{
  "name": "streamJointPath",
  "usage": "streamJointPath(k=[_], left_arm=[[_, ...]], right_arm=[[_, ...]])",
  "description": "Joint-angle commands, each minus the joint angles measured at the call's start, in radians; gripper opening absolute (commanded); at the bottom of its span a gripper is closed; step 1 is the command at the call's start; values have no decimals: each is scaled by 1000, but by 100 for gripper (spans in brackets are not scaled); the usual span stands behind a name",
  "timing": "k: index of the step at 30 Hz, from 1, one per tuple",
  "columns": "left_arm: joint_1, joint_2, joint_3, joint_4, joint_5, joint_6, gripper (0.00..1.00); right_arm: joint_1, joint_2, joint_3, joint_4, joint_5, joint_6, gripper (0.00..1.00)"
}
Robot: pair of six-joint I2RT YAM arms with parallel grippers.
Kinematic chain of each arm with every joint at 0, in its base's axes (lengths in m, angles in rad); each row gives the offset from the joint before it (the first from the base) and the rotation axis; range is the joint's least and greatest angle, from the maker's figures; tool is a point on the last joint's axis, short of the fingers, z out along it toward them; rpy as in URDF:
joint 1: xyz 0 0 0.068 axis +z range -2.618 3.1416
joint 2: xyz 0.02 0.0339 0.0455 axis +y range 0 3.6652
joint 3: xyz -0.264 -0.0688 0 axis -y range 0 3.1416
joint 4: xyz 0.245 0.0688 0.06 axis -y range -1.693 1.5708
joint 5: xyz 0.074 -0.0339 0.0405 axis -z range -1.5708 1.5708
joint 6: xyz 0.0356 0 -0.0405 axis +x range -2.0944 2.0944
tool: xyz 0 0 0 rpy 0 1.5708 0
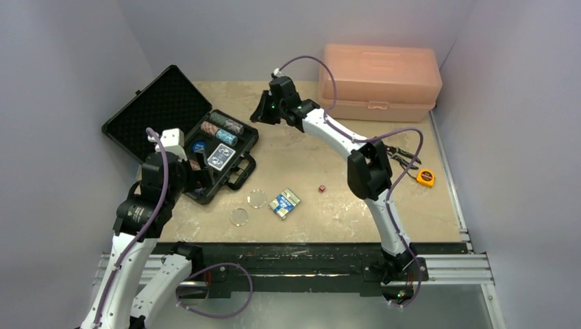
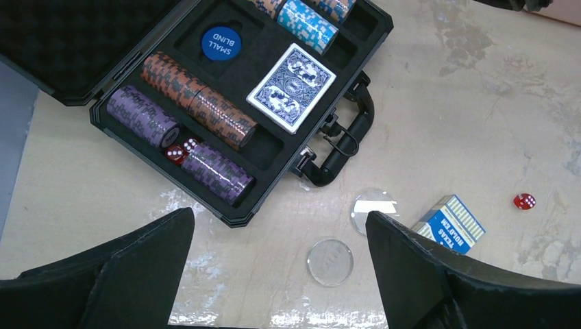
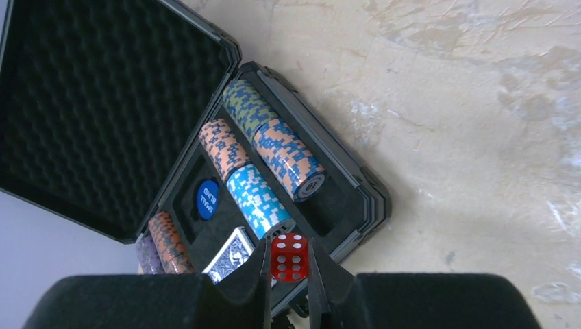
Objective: Pack up texas hold em set
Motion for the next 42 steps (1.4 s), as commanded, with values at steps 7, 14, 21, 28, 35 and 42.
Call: streamJointPath(k=[7, 14, 21, 28, 35, 42], left_arm=[[-8, -21, 27, 5, 5, 15, 100], [-9, -18, 26, 9, 23, 20, 100], [-9, -14, 22, 15, 39, 23, 99], [-9, -11, 23, 18, 53, 26, 98], [-10, -12, 20, 20, 59, 27, 97], [-11, -15, 20, 19, 59, 28, 97]], right_arm=[[29, 113, 160, 11, -48, 44, 0], [31, 172, 202, 12, -62, 54, 0], [31, 214, 224, 15, -62, 60, 0], [31, 228, 228, 28, -60, 70, 2], [31, 237, 228, 38, -64, 82, 17], [31, 245, 228, 50, -63, 94, 28]])
